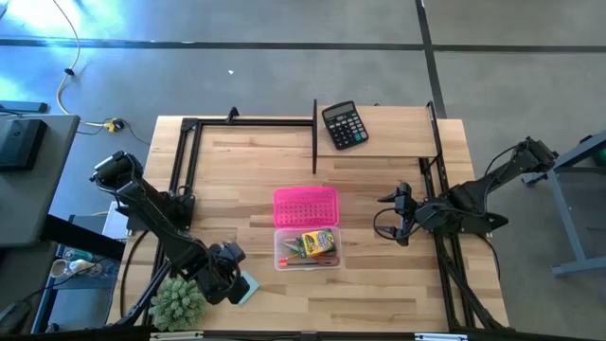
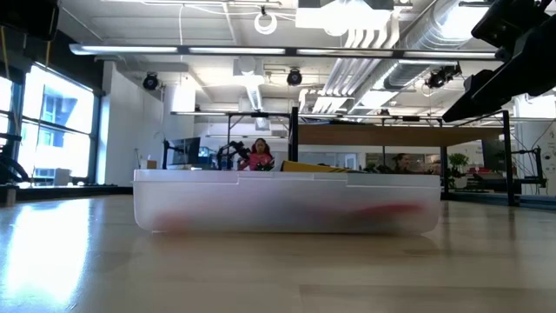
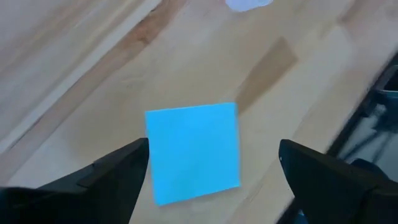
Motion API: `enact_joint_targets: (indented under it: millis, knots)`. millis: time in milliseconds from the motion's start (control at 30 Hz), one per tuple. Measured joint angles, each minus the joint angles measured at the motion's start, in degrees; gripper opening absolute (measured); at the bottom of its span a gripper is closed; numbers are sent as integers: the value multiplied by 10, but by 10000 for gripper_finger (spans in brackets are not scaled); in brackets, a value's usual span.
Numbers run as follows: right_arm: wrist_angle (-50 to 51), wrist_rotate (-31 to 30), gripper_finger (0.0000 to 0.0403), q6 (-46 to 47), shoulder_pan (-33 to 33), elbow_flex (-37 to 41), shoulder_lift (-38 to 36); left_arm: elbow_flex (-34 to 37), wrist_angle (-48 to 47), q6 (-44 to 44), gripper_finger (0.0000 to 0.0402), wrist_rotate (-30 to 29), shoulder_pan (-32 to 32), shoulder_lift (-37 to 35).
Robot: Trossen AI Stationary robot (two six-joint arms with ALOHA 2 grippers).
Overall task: Pack school essentials
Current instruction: Put the blue sticky notes into the supply box
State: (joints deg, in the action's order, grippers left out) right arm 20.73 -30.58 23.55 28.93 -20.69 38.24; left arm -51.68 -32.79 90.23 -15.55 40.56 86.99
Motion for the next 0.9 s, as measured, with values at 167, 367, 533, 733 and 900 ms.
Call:
enact_joint_targets:
  millis: [167,367,533,733,900]
  knots:
    - [-1,0,398,0,0,0,0,-8,-9,2,349,16,0,35]
    - [1,0,398,0,0,0,0,-54,-48,-3,349,16,1,78]
    - [-3,-2,398,0,0,0,0,-106,-97,-4,349,23,1,119]
    - [0,-2,398,0,0,0,0,-147,-138,-4,349,38,1,164]
    - [-1,-2,398,0,0,0,0,-162,-139,-4,349,47,4,184]
